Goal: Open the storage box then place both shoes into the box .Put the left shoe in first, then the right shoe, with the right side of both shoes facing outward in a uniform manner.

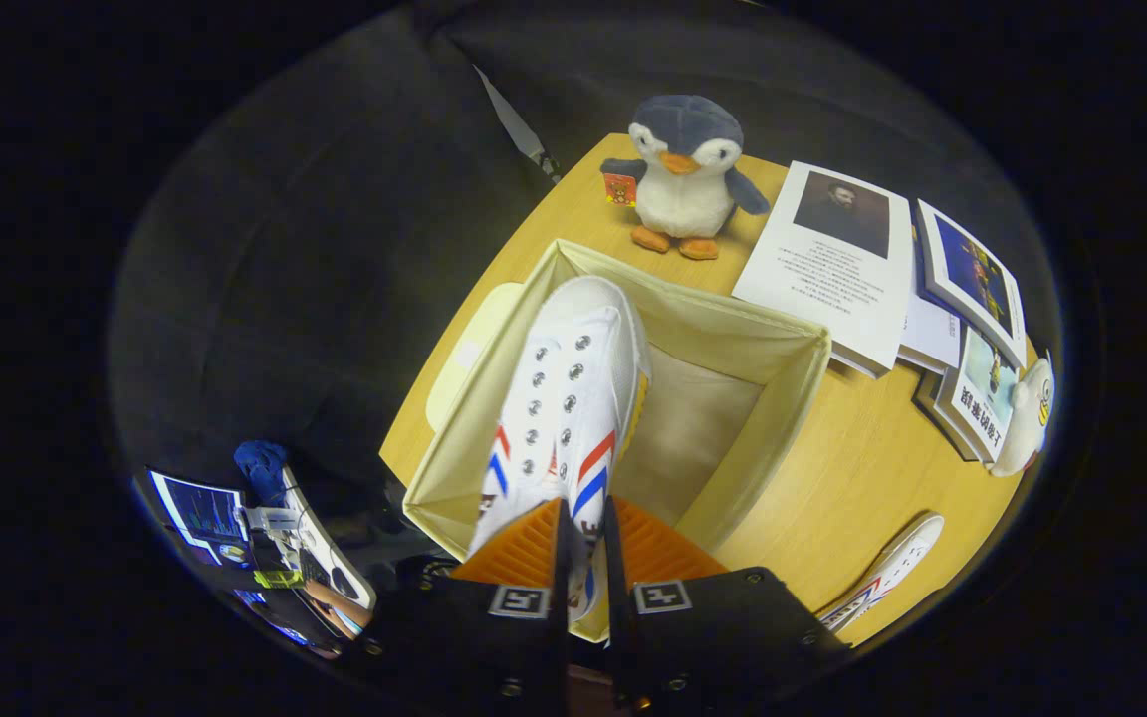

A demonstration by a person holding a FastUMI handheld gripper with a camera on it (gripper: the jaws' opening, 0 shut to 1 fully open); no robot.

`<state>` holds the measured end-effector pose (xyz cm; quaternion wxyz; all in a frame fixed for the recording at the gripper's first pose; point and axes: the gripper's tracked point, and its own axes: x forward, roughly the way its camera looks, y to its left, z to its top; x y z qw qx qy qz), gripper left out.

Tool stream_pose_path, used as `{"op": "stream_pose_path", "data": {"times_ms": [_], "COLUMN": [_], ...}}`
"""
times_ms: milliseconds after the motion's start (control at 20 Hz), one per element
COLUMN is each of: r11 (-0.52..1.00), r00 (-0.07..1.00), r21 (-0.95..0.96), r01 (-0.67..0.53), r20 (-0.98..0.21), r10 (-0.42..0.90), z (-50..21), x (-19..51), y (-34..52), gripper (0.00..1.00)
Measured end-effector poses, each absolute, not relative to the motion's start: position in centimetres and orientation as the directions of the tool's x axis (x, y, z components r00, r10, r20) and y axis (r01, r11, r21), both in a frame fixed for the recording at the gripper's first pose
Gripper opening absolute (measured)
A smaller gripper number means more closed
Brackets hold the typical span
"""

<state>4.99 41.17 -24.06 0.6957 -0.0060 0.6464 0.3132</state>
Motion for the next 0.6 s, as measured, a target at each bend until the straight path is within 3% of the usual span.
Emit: {"op": "stream_pose_path", "data": {"times_ms": [150, 600], "r11": [0.815, 0.837], "r00": [0.032, 0.123], "r21": [0.374, 0.394], "r01": [-0.443, -0.379], "r20": [-0.901, -0.875], "r10": [0.432, 0.468], "z": [-22.2, -18.7], "x": [7.0, 7.2], "y": [39.7, 32.3], "gripper": [0.99, 0.96]}}
